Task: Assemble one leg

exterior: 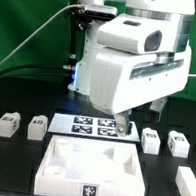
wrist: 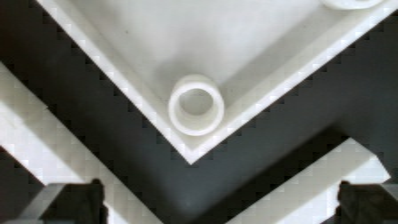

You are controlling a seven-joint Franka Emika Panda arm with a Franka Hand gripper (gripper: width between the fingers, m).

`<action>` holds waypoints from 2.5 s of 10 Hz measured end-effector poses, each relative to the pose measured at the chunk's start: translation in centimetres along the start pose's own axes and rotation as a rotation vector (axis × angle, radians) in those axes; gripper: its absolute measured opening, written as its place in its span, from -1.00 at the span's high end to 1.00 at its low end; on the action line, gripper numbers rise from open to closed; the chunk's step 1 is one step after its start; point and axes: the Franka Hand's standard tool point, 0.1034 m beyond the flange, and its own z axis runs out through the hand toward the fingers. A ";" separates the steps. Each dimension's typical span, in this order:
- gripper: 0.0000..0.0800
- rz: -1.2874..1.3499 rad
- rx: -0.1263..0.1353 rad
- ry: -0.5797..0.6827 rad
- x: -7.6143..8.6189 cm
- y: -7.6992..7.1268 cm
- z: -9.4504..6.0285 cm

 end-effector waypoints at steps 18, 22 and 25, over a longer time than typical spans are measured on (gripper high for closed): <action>-0.62 -0.699 0.001 0.034 -12.6 -6.3 10.1; -0.62 -0.587 0.080 -0.005 -11.9 -6.9 10.6; 0.22 -0.585 0.081 -0.006 -11.9 -6.9 10.6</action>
Offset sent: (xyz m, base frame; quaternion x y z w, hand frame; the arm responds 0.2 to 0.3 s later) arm 0.0000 0.0000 0.0000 0.0000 0.0000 0.0000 1.0000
